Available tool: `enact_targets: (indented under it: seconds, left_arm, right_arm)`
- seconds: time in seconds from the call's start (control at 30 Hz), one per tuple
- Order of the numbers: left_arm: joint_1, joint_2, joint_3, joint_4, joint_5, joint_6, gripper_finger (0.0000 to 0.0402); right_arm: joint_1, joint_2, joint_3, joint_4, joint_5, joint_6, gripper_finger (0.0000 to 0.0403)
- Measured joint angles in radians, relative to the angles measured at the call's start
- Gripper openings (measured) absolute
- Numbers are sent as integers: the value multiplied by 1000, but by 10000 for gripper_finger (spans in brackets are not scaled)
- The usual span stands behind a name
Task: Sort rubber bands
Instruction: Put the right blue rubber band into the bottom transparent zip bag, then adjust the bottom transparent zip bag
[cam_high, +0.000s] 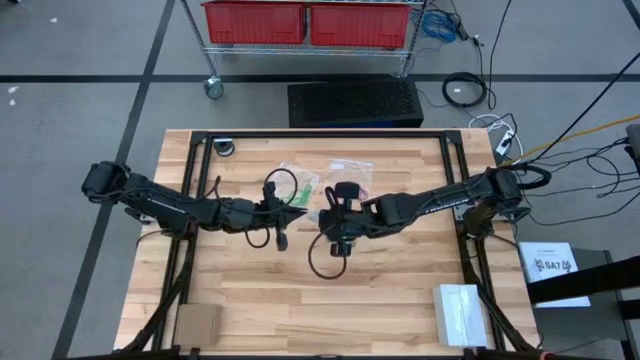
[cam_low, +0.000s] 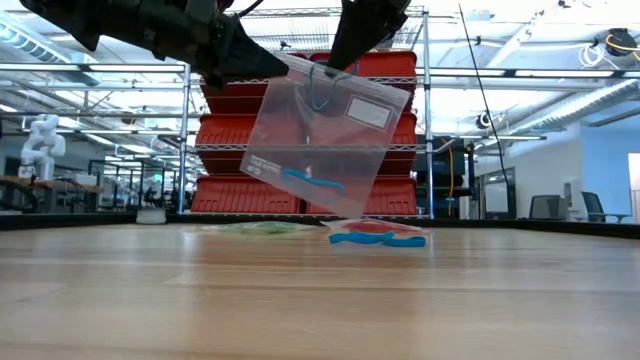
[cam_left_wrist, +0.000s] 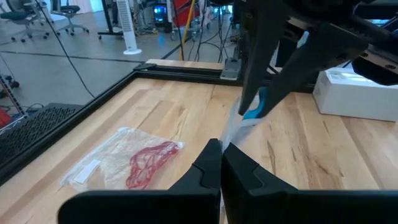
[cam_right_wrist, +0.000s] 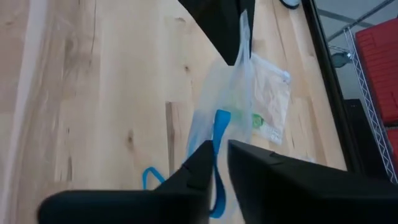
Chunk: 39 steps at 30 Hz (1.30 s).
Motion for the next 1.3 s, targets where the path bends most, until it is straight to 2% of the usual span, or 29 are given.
enact_targets:
  seconds: [0.23, 0.4, 0.63, 0.83, 0.97, 1.1, 1.2, 1.3]
  left_arm:
    - [0, 0, 0, 0, 6, 0, 1]
    - [0, 0, 0, 0, 6, 0, 1]
    - [0, 0, 0, -1, 6, 0, 1]
    - [0, 0, 0, -9, 6, 1, 1]
    - [0, 0, 0, -7, 6, 14, 1]
    - [0, -3, 0, -9, -21, 28, 1]
    - [3, -15, 0, -18, -54, 34, 1]
    - [4, -38, -1, -50, -75, 47, 1]
  right_arm:
    - [0, -2, 0, 3, 0, -10, 129]
    - [0, -18, 1, 4, 0, -45, 164]
    - [8, -79, 1, -56, -2, -18, 173]
    - [57, -145, 2, -276, -32, 116, 174]
    - [90, -167, -75, -309, -37, 198, 174]
    - [103, -214, -302, -149, -95, 266, 174]
    - [97, -242, -508, 134, -172, 290, 174]
    - [96, -233, -653, 396, -181, 249, 174]
